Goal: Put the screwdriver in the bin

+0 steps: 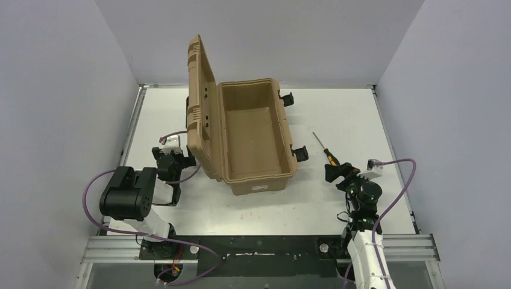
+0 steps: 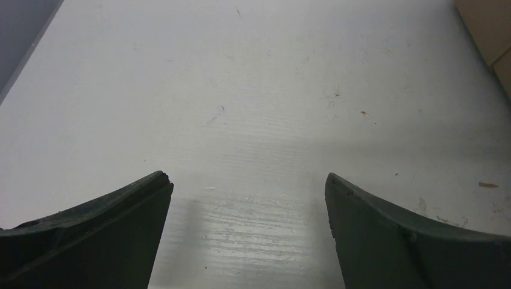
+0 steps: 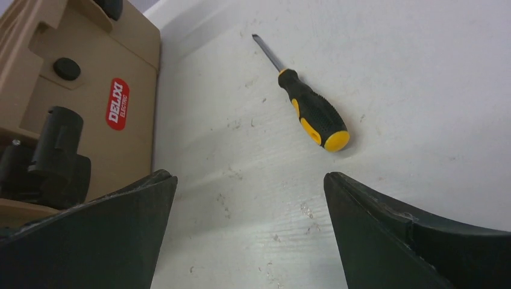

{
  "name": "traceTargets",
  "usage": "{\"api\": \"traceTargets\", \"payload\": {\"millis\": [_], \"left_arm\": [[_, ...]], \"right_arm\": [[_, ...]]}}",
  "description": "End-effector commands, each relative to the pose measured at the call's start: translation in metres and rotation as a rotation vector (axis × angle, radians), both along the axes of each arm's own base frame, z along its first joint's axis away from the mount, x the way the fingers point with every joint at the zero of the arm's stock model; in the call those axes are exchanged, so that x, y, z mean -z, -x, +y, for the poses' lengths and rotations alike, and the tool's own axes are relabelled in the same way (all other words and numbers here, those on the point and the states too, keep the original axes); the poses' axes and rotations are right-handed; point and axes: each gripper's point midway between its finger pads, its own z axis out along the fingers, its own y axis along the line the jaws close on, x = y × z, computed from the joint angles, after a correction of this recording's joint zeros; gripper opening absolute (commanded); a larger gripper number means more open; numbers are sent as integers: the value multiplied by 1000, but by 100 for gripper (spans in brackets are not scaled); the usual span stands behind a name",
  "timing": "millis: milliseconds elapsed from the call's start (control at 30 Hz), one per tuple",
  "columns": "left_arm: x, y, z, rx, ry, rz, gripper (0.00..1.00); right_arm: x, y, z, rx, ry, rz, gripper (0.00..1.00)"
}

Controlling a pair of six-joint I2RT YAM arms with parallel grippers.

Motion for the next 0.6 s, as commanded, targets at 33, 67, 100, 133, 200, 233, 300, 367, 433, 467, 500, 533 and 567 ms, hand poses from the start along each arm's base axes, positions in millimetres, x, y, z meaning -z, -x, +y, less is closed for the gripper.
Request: {"api": "traceTargets", "payload": {"millis": [33,67,100,133,200,233,300,367,433,467,500,533,567], "left_arm": [[-23,-13,-1,7,0,-83,97],[-23,-13,-1,8,0,-84,97],[-23,-13,-1,8,0,-83,97],[-23,-13,-1,8,-1,-82,97],[-22,-13,-1,8,-1,-82,97],[-23,-13,-1,8,-1,-81,97],[-21,-12,-1,6,3,-76,97],[-23,-13,-1,7,-1,-82,97],[-23,-13,-1,7,-1,-82,97],[-22,-13,0,6,0,-81,97],[-23,-13,-1,7,-1,-82,97],[-23,-13,-1,7,-1,-83,97],[-23,-13,-1,8,-1,-82,97]], "right_arm": [[-51,-14,-20,76,103,-127,100],[-64,-17,-25,89,141,-137,100],[-74,-19,-29,93,177,-133,100],[-85,-24,-32,91,212,-125,100],[-100,-34,-35,57,285,-80,100],[-108,-41,-37,38,318,-56,100],[-108,-53,-41,-5,364,55,100],[-104,-66,-47,-43,402,177,100],[-98,-77,-53,-83,431,295,100],[-94,-83,-56,-101,436,349,100],[-96,-90,-57,-117,439,385,100],[-86,-93,-57,-142,434,441,99],[-77,-95,-55,-169,433,492,99]]}}
